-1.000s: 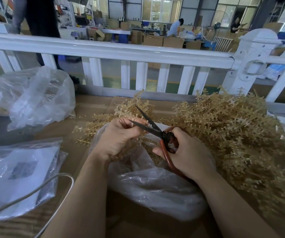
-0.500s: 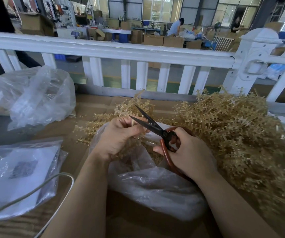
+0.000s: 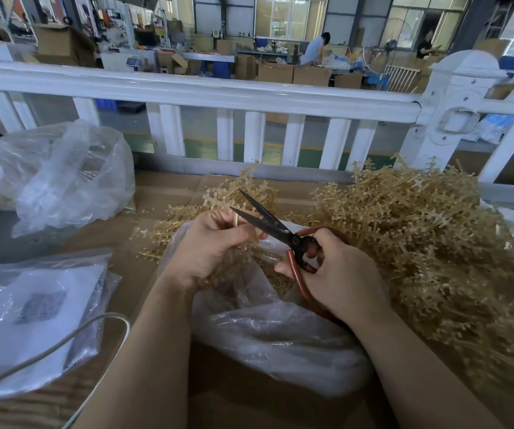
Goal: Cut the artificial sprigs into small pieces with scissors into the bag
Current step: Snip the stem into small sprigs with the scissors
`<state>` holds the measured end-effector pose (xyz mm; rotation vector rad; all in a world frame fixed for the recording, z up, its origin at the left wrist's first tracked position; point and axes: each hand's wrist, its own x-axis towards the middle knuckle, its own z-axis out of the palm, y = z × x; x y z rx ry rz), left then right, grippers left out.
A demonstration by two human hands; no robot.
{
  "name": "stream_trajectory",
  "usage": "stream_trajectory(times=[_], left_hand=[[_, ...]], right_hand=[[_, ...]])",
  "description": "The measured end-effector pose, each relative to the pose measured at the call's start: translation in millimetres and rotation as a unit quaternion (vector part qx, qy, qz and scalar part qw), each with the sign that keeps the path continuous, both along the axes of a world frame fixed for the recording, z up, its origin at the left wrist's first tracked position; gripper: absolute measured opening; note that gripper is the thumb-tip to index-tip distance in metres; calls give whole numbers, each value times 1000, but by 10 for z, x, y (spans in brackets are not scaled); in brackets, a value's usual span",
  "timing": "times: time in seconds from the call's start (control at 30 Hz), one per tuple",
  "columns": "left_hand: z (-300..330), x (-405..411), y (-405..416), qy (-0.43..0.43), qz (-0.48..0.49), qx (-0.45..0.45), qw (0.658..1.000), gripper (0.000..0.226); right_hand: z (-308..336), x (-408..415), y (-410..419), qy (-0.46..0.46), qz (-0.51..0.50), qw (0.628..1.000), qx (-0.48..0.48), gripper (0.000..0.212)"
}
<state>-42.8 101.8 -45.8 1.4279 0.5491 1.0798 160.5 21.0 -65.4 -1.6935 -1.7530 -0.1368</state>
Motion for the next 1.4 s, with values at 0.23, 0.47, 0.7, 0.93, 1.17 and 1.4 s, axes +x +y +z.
stream_trajectory(times=[0.23, 0.47, 0.7, 0.93, 1.17, 1.4], left_hand=[[1, 32, -29, 22, 8, 25, 999, 25], [7, 28, -32, 26, -2, 31, 999, 20], [23, 39, -51, 37, -37, 9, 999, 11], [11, 44, -36, 26, -33, -25, 999, 16], [4, 35, -45, 24, -10, 0, 1000, 12], [24, 30, -58, 1, -28, -2, 1000, 13]], right_hand=[[-37, 5, 28, -35, -27, 999, 12, 74], [-48, 17, 27, -16, -23, 1000, 6, 74], [-37, 22, 15, -2, -17, 1000, 0, 70], [-45, 27, 14, 23, -11, 1000, -4, 71], [-62, 31, 24, 23, -6, 1000, -4, 77], [-75, 46, 29, 17, -2, 1000, 7, 76]])
